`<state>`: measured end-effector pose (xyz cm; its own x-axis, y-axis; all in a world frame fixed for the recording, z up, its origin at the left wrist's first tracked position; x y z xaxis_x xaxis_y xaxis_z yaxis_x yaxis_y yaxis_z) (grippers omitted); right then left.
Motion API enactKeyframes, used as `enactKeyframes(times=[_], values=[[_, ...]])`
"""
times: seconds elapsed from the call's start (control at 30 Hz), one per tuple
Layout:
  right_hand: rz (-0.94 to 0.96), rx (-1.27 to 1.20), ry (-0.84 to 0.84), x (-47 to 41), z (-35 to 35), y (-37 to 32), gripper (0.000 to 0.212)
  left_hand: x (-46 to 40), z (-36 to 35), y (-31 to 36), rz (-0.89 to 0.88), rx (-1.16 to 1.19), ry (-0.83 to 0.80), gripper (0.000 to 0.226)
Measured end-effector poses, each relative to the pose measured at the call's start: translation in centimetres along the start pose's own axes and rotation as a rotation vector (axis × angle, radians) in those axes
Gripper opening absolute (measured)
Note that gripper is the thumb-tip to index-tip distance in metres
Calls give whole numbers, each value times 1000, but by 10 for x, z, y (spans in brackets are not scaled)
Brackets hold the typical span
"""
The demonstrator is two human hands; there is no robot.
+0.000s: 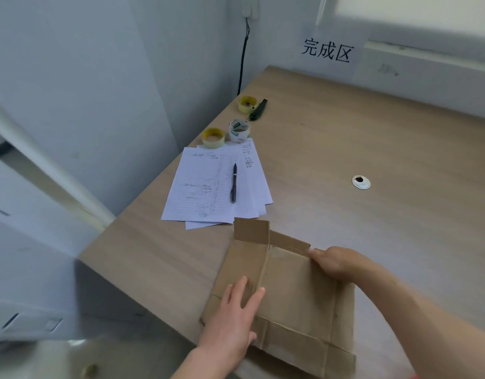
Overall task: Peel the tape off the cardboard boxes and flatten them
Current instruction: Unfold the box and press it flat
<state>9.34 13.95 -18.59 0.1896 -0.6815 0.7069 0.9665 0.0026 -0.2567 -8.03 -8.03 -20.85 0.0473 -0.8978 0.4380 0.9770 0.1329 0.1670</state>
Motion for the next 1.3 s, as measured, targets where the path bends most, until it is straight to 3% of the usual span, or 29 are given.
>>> enactKeyframes(times=[0.13, 0.33, 0.6, 0.9, 1.03, 1.17, 1.3], values=[[-29, -152, -95, -10, 0, 12, 64, -1, -2, 1, -6, -41, 1, 87], [57, -67, -142, -19, -14, 18, 56, -2, -5, 9, -10, -117, -14, 86], [11, -350, -253, -13, -25, 21, 53, 1, -10, 14, -7, -160, -9, 85], [150, -231, -139, -8, -28, 7, 43, 1, -18, 13, 15, -191, 23, 86], [142, -209, -113, -5, -28, 5, 58, 2, -19, 13, 17, -198, 34, 85], [42, -367, -147, -1, -29, 10, 72, 3, -20, 14, 19, -217, 27, 85], [29, -506, -197, 4, -26, 16, 64, 6, -24, 18, 20, -228, -1, 85]])
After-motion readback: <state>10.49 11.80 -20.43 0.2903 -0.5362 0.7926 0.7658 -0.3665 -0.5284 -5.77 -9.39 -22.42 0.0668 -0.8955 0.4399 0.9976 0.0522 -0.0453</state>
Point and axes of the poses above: each hand's wrist, its own x-axis away from the middle knuckle, its own z-axis out of the back of the hand, y = z × x, the point moved 5 cm from there along -x, towards the middle knuckle, and after that the axes turned 15 degrees about -x, right-handed, at the moved point
